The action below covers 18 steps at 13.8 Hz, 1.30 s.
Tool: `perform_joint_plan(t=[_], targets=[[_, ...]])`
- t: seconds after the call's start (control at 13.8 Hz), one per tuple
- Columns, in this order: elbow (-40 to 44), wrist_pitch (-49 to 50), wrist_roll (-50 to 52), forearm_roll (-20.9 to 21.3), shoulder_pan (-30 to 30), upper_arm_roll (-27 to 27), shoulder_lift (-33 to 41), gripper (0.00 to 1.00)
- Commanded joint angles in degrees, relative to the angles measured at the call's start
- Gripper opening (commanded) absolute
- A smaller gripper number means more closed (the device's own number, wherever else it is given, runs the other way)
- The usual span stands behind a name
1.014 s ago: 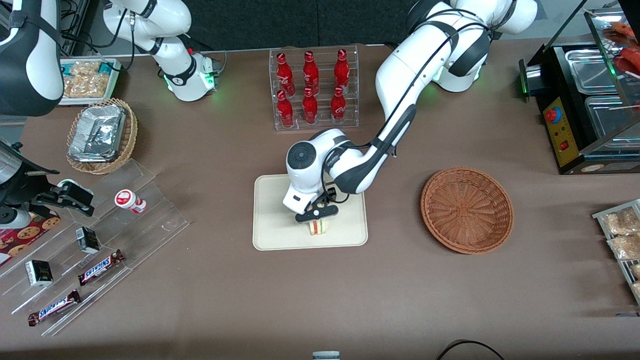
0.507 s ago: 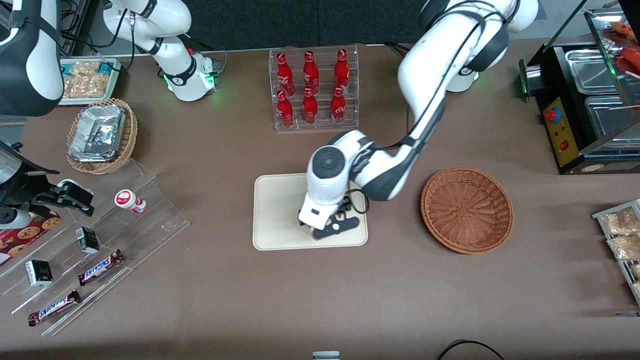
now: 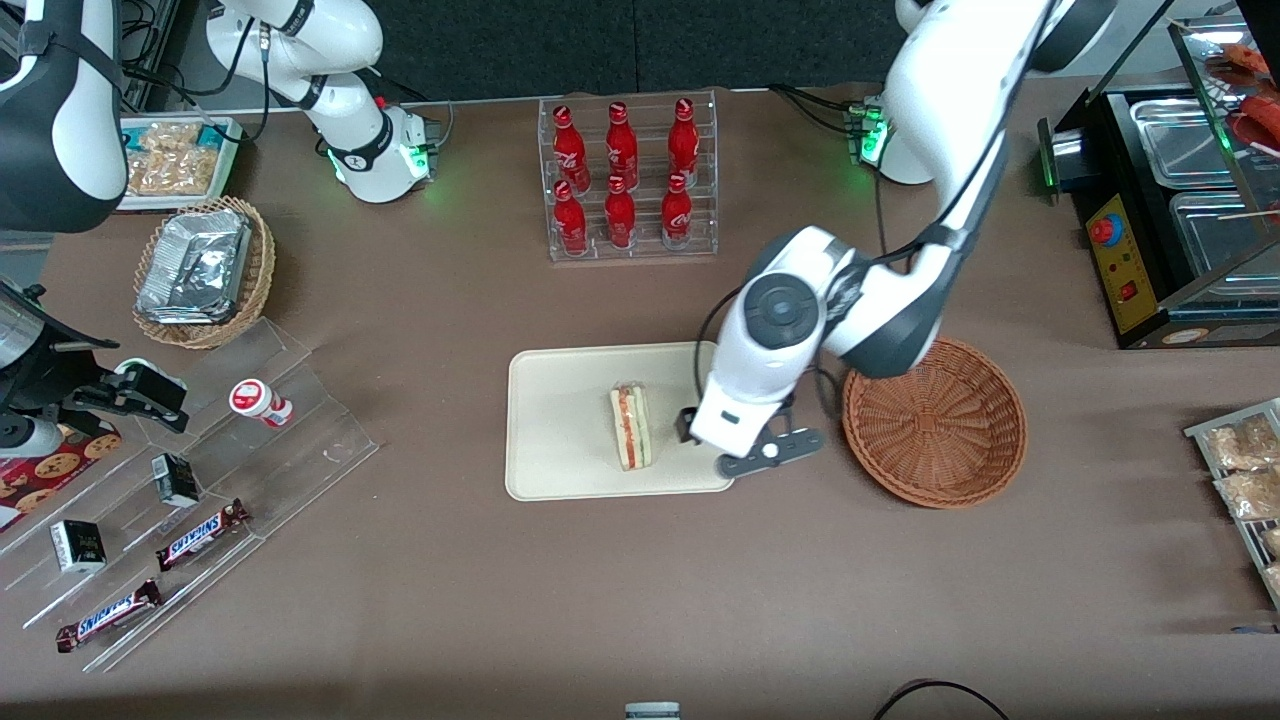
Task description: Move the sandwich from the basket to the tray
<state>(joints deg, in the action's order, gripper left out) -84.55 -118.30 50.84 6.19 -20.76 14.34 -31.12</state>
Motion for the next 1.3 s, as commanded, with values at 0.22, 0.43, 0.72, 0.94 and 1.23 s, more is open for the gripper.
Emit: perform_joint_plan(t=[0.22, 0.43, 0.72, 0.94, 1.23], targets=[[-31.2, -11.8, -16.6, -5.6, 10.8, 0.4, 21.3, 0.99], [-36.9, -10.7, -25.3, -6.8, 17.0, 0.3, 28.3, 0.99], [-36.5, -0.6, -42.4, -10.1, 24.3, -0.2, 33.7, 0.99], [-31.6, 7.0, -47.0, -10.1, 25.1, -1.7, 35.6, 1.00], [-18.8, 19.1, -47.6, -8.2, 25.1, -2.3, 35.1, 1.00]])
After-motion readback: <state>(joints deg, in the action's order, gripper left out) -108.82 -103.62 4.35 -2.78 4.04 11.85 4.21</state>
